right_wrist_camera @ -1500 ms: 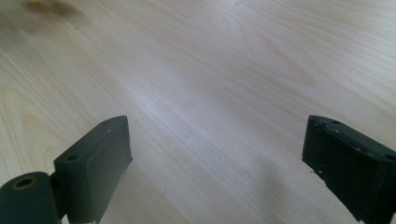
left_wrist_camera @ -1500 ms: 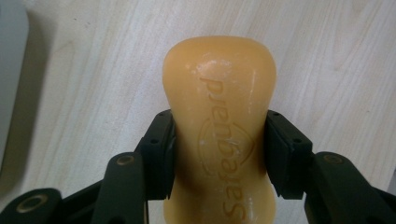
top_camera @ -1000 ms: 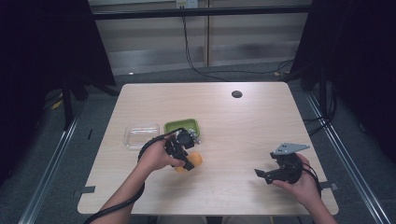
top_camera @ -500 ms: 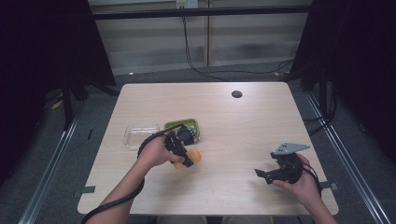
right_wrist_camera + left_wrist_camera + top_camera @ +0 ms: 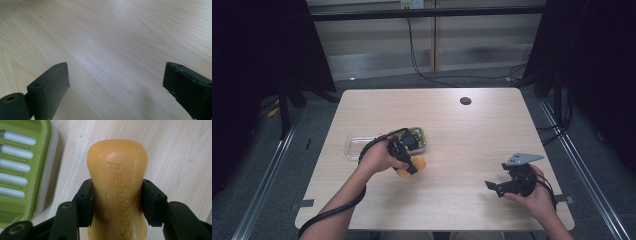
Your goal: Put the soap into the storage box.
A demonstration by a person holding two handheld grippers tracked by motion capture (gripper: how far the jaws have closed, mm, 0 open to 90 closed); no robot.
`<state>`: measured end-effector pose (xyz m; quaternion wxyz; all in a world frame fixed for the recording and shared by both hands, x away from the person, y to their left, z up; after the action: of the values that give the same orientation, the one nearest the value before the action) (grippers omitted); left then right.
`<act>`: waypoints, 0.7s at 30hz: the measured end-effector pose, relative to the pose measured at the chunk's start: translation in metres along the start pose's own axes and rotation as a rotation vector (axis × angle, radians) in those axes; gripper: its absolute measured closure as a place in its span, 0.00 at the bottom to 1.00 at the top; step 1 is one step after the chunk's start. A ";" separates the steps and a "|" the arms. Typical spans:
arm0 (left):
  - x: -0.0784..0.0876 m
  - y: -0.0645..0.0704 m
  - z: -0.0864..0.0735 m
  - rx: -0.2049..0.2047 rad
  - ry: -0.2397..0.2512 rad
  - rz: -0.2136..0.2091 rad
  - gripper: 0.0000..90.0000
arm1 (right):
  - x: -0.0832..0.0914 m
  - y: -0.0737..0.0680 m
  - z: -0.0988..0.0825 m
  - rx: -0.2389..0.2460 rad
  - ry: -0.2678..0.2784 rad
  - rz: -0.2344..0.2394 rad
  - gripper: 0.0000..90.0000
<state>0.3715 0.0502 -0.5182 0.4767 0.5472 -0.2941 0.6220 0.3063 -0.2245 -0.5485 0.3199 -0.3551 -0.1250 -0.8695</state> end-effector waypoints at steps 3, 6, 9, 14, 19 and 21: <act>0.001 0.000 0.001 0.010 0.003 -0.004 0.55 | 0.000 0.000 0.000 -0.002 0.001 0.000 0.07; 0.002 -0.002 0.003 0.014 -0.001 -0.005 0.55 | 0.000 0.000 0.000 -0.003 0.000 0.000 0.07; 0.004 -0.003 0.004 0.010 -0.009 -0.006 0.55 | 0.000 0.000 0.000 0.000 0.000 0.000 0.07; 0.006 -0.007 0.006 0.016 -0.002 0.001 0.55 | 0.000 -0.001 0.000 0.002 -0.004 0.003 0.07; 0.010 -0.009 0.008 0.016 -0.008 -0.008 0.55 | 0.000 0.000 0.000 0.001 0.001 0.003 0.07; 0.010 -0.010 0.009 0.014 0.001 0.005 0.55 | 0.000 0.000 0.000 0.000 0.000 0.003 0.07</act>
<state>0.3853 0.0483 -0.5085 0.4712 0.5496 -0.2908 0.6255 0.3059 -0.2242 -0.5484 0.3213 -0.3553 -0.1247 -0.8689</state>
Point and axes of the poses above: each handheld gripper's, and its own axes: x roughly backward along the jaws, z roughly out of its top, y roughly to its right, the point moved 10 cm from there along -x, roughly forward along the jaws, and after that the axes turned 5 degrees about x, right-handed, at the moved point
